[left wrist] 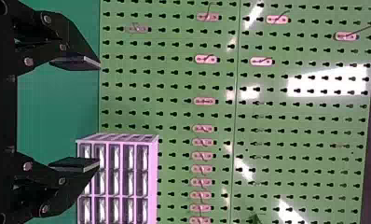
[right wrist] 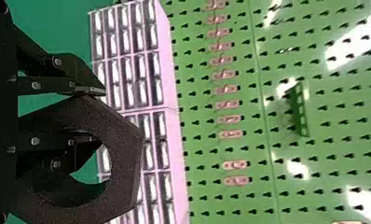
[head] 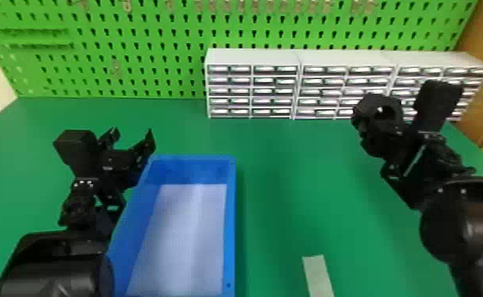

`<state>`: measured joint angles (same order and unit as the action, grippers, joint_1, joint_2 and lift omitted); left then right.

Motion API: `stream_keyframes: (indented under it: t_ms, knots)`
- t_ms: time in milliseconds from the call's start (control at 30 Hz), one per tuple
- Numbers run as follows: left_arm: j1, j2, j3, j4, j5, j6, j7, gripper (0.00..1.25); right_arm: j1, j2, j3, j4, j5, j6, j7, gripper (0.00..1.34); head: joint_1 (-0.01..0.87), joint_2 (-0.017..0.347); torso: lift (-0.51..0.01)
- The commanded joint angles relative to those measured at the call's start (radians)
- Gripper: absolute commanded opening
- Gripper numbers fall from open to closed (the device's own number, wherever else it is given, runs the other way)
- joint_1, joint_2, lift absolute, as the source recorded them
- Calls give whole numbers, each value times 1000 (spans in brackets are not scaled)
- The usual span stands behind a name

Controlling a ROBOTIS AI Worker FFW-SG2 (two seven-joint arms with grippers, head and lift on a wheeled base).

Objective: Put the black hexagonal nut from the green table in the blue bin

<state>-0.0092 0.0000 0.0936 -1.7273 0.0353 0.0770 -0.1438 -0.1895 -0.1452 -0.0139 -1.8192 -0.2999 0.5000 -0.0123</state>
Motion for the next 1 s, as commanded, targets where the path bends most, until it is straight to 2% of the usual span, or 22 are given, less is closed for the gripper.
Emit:
stream_keyframes:
  t_ms: [0, 233, 433, 667, 833, 967]
  knots:
    - [0, -3, 0, 0, 0, 0, 1, 736, 24, -1, 26, -14, 31, -103, 0, 219, 686, 51, -97]
    - [0, -3, -3, 0, 2, -2, 1, 736, 64, 15, 48, -38, 68, -202, 0, 219, 686, 51, -97]
    - [3, -3, -2, 0, 3, -5, 3, 736, 82, 33, 74, -43, 85, -215, 0, 219, 686, 51, -97]
    - [2, -3, -5, 0, 3, -5, 3, 736, 68, 18, 144, -43, 91, -187, 0, 219, 686, 51, -97]
    - [0, -3, -5, 0, 3, -5, 4, 736, 38, 4, 204, -31, 62, -152, 3, 219, 686, 51, -97]
    - [2, -3, -5, 0, 3, -5, 6, 736, 5, 3, 224, -22, 62, -98, 51, 219, 686, 51, -97]
